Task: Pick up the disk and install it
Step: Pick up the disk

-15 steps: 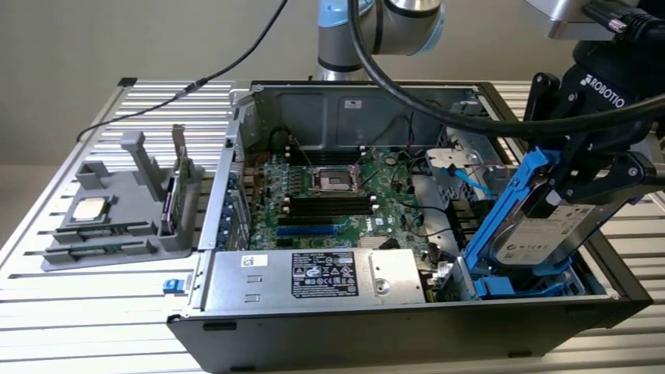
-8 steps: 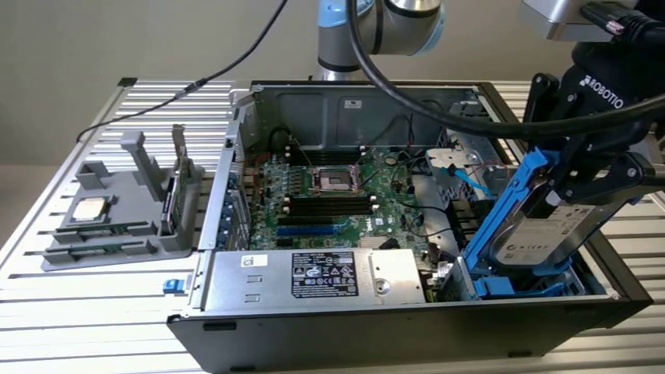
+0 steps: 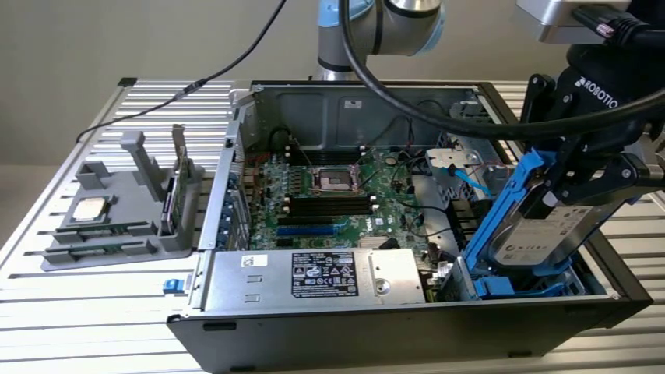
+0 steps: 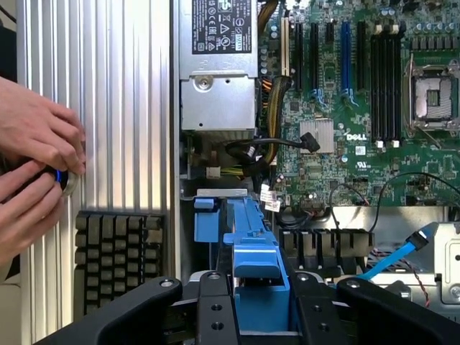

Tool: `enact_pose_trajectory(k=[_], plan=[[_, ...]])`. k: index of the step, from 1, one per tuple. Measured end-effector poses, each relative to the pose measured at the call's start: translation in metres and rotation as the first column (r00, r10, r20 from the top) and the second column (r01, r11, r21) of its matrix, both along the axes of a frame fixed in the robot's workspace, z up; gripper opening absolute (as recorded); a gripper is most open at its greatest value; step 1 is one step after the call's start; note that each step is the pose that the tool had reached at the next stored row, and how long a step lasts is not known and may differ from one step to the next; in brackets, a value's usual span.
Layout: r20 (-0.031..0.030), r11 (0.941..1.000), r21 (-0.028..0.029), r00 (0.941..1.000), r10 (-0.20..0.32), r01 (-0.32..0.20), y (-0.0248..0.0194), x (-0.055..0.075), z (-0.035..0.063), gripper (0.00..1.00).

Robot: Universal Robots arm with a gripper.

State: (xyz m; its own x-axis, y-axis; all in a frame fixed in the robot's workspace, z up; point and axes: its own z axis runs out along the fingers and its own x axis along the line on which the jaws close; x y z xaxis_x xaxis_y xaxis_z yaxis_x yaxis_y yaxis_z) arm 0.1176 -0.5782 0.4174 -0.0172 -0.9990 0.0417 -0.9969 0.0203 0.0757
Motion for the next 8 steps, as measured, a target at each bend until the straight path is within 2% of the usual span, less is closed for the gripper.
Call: enact_pose_trajectory(k=[8], plan=[[0.0165, 1.0000, 0.0007, 0.9999, 0.000, 0.000, 0.0000, -0.0016, -0.0001, 0.33]])
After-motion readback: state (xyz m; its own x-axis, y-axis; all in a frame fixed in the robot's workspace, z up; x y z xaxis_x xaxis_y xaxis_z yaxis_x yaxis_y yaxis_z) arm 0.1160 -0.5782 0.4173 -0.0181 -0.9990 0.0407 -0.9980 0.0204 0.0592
